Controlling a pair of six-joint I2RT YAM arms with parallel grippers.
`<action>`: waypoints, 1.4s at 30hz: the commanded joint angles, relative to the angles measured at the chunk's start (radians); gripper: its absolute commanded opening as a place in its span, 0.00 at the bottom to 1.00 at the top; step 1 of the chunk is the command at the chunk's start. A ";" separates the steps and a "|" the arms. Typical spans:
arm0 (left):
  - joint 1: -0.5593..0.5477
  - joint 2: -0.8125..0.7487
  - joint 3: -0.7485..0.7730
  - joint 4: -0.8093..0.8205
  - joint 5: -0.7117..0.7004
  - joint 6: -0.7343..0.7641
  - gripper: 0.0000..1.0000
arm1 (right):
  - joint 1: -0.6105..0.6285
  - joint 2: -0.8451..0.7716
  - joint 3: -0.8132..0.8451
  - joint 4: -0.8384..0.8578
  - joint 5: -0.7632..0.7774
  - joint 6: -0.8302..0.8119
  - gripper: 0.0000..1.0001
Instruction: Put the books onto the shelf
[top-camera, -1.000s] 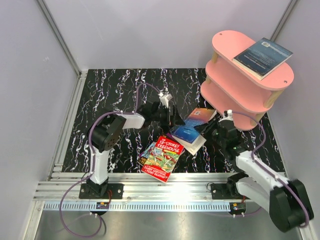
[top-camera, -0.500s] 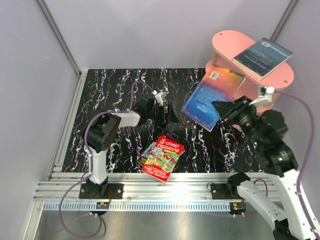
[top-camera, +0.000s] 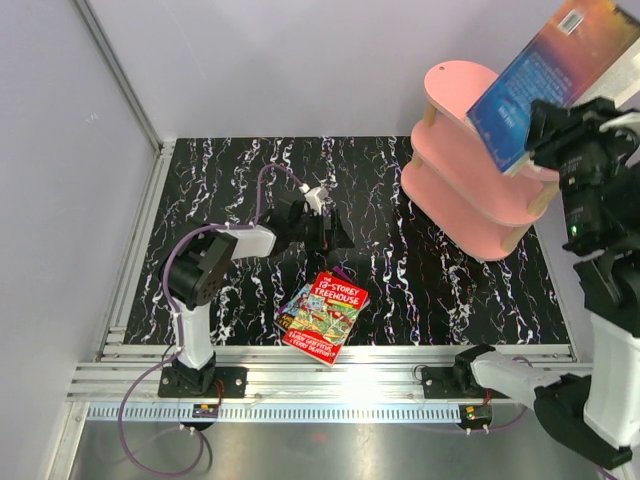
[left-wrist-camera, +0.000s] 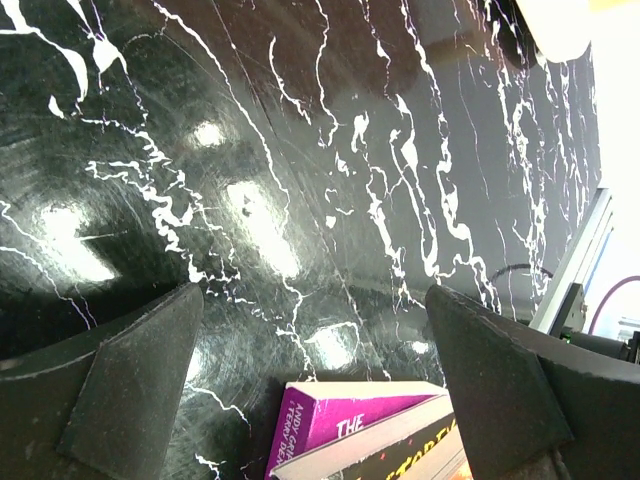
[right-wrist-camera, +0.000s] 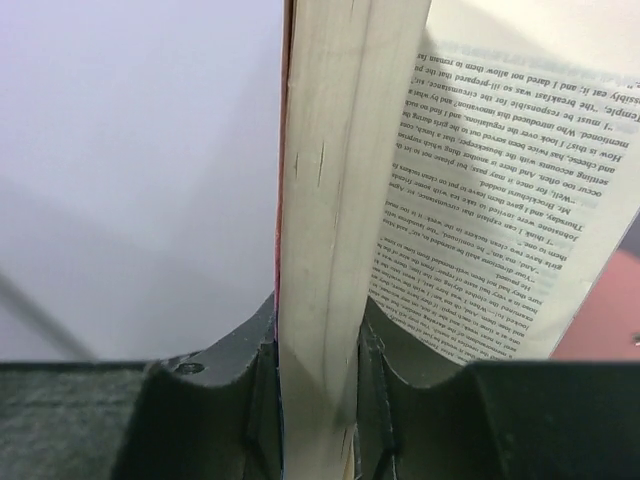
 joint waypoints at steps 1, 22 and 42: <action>0.007 -0.017 -0.049 0.017 0.010 -0.007 0.99 | 0.005 0.111 0.146 0.142 0.230 -0.239 0.00; 0.005 -0.024 -0.152 0.161 0.067 -0.044 0.99 | -0.576 0.456 0.382 0.001 -0.195 0.027 0.00; 0.005 0.008 -0.175 0.253 0.098 -0.076 0.99 | -0.859 0.499 0.196 0.157 -0.756 0.415 0.00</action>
